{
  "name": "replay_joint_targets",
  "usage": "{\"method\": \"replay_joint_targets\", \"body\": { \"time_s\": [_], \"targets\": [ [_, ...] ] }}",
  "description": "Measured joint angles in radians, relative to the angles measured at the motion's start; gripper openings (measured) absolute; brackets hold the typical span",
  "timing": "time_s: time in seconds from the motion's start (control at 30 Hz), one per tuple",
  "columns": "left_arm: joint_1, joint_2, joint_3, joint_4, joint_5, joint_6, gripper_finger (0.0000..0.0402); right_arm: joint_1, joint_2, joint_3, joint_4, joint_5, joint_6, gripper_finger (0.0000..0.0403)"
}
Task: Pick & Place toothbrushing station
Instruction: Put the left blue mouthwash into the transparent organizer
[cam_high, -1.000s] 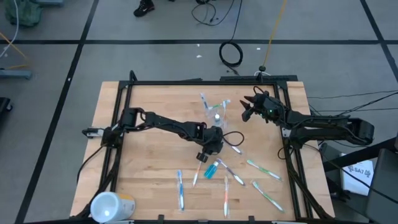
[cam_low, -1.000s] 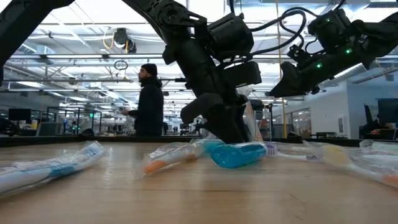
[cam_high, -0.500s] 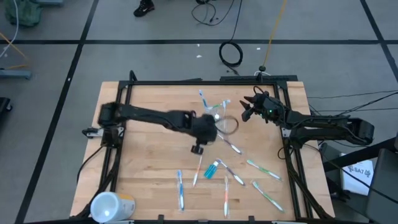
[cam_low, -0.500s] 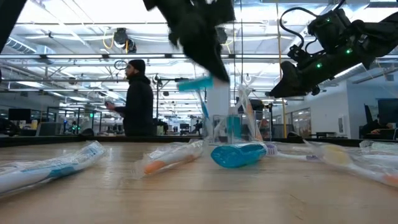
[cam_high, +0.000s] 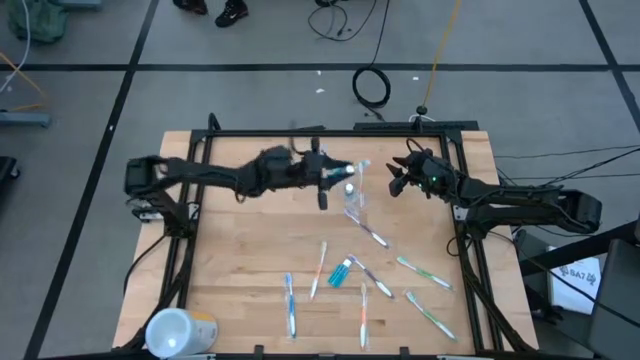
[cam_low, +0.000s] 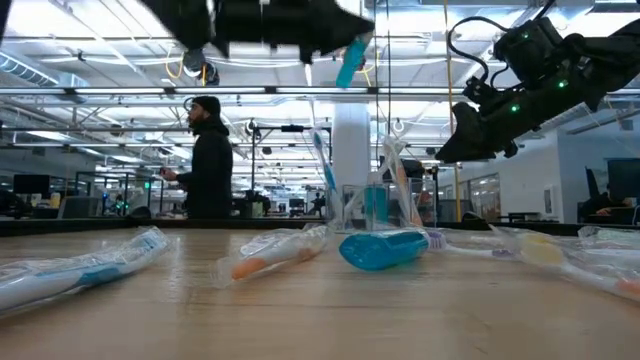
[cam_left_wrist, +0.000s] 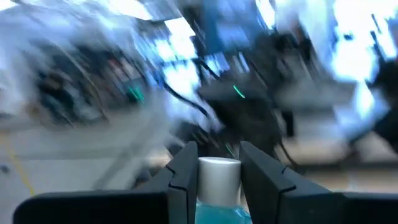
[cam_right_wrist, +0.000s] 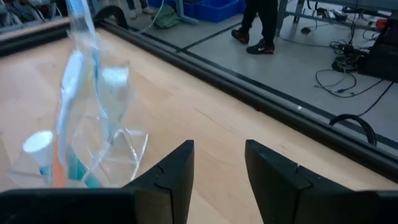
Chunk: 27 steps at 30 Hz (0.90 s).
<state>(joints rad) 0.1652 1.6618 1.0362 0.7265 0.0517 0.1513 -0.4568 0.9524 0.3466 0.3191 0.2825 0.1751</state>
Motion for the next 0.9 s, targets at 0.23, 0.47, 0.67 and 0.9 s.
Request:
{"method": "replay_joint_targets", "body": {
  "time_s": [0.23, 0.47, 0.67, 0.9],
  "targets": [
    [0.003, 0.233, -0.145, 0.617, -0.094, -0.129, 0.0089, 0.000, 0.000, 0.000, -0.030, 0.001, 0.000, 0.0134],
    [0.011, 0.428, -0.046, 0.654, -0.205, -0.135, 0.0088, 0.000, 0.000, 0.000, -0.025, 0.002, 0.000, 0.0134],
    [0.016, 0.487, -0.030, 0.655, -0.290, -0.139, 0.0088, -0.002, 0.000, 0.000, -0.010, 0.004, -0.013, 0.0134],
    [0.014, 0.486, -0.028, 0.584, -0.341, -0.194, 0.0088, -0.002, 0.000, 0.000, 0.006, 0.003, -0.030, 0.0134]
  ]
}}
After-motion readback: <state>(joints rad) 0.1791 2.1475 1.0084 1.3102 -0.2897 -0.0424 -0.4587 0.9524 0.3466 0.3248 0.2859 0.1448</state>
